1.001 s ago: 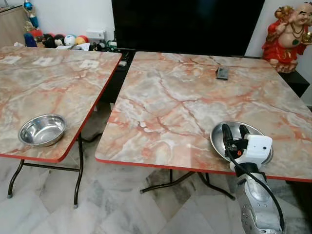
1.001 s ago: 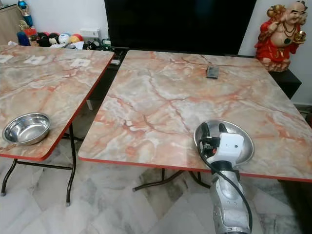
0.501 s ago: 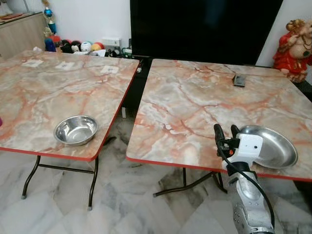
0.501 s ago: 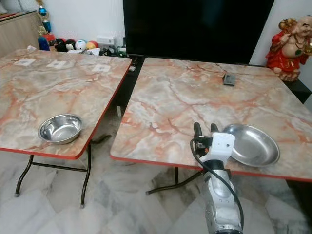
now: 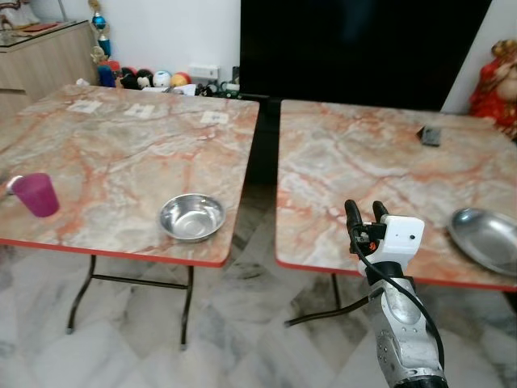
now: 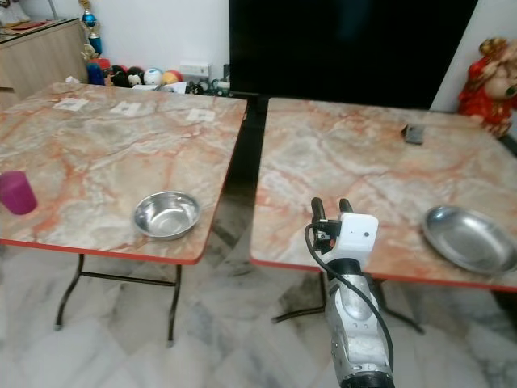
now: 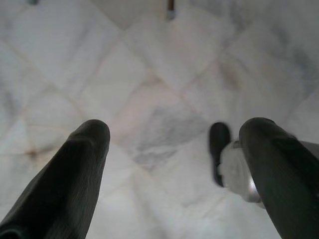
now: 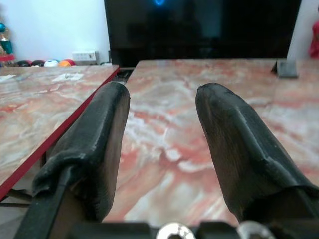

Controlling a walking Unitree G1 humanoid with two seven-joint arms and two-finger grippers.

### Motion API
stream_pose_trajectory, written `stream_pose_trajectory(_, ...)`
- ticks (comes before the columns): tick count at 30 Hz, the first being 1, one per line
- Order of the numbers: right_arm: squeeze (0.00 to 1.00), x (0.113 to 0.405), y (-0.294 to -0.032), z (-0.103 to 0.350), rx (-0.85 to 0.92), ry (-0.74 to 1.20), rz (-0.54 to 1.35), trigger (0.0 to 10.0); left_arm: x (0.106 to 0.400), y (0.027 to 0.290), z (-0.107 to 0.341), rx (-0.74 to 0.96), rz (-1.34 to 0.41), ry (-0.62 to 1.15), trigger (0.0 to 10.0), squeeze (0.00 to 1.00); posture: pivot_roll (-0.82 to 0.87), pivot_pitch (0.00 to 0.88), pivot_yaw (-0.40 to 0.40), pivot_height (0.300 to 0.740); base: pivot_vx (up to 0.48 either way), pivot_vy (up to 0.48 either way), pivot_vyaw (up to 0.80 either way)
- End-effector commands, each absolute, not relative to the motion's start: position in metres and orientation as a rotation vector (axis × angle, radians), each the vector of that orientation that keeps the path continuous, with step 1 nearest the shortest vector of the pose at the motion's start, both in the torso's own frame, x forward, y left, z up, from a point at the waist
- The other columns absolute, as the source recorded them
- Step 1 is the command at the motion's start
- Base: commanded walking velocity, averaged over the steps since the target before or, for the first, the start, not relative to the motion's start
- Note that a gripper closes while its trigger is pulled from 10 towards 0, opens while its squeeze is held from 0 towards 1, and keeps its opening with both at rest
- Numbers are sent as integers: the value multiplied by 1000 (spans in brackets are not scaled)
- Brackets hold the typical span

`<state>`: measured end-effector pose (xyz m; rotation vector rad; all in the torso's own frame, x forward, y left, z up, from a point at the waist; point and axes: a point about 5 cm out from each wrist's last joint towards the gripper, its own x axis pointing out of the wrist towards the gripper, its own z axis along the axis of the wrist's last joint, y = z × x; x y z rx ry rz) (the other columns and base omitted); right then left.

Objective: Setting the table

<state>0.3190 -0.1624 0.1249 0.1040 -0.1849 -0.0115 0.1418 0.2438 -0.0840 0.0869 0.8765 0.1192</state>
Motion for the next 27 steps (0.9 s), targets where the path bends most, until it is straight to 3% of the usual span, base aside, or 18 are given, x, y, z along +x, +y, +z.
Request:
stream_pose_trajectory(1, 0, 317, -173, 121, 104, -171, -49, 10000, 141, 241, -85, 66, 125, 879, 10000, 0, 14, 39, -35, 740, 0, 480, 0)
stream_pose_trajectory(19, 0, 317, -170, 120, 108, -162, -47, 10000, 138, 240, -87, 59, 132, 890, 10000, 0, 16, 56, -41, 740, 0, 475, 0)
stream_pose_trajectory(27, 0, 317, -169, 119, 110, -155, -48, 10000, 138, 238, -86, 51, 119, 873, 10000, 0, 17, 58, -42, 740, 0, 0, 0)
